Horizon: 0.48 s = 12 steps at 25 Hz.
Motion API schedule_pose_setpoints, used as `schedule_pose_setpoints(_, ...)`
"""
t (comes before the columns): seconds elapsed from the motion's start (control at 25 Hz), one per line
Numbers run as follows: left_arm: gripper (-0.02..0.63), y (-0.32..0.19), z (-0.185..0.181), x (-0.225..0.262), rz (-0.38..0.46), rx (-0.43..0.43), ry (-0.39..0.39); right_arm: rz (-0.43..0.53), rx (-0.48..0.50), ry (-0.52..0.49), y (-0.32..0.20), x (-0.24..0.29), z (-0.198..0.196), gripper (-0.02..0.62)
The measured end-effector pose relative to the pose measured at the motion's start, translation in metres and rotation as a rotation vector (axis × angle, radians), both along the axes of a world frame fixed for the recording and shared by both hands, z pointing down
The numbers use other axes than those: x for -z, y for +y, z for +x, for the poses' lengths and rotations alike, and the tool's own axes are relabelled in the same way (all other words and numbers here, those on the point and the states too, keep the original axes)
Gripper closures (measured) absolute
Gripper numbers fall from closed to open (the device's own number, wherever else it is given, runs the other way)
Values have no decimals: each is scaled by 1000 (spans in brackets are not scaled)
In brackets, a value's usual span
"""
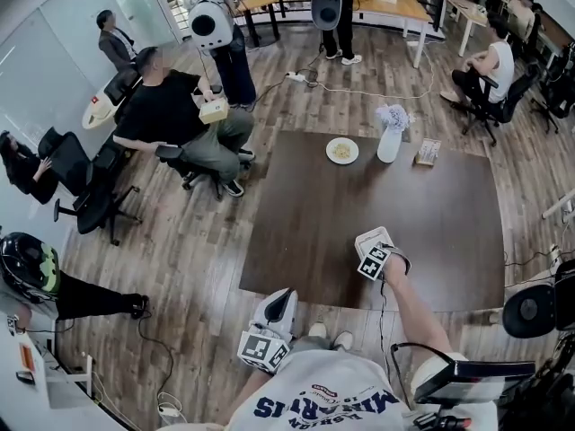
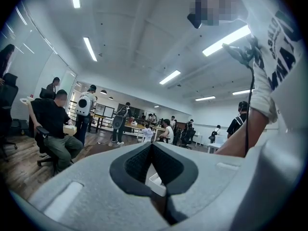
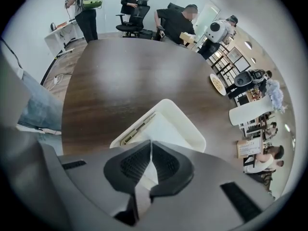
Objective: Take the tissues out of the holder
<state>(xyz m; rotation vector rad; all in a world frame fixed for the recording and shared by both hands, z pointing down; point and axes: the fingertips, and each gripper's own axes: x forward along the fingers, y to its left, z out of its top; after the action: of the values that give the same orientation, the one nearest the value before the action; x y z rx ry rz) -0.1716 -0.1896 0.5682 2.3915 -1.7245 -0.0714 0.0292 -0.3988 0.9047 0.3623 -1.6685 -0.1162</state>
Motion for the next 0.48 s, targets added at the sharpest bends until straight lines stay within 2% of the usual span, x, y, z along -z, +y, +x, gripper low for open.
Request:
schedule_pose_setpoints(0.32,603,-5,1,-2,1,-6,-2,48,-25,-63,-2,3,-1,588)
schedule_pose_setpoints(0.48,602,-4,-7,-1,0,-2,-5,52,-77,-124,-1,9,-1,591)
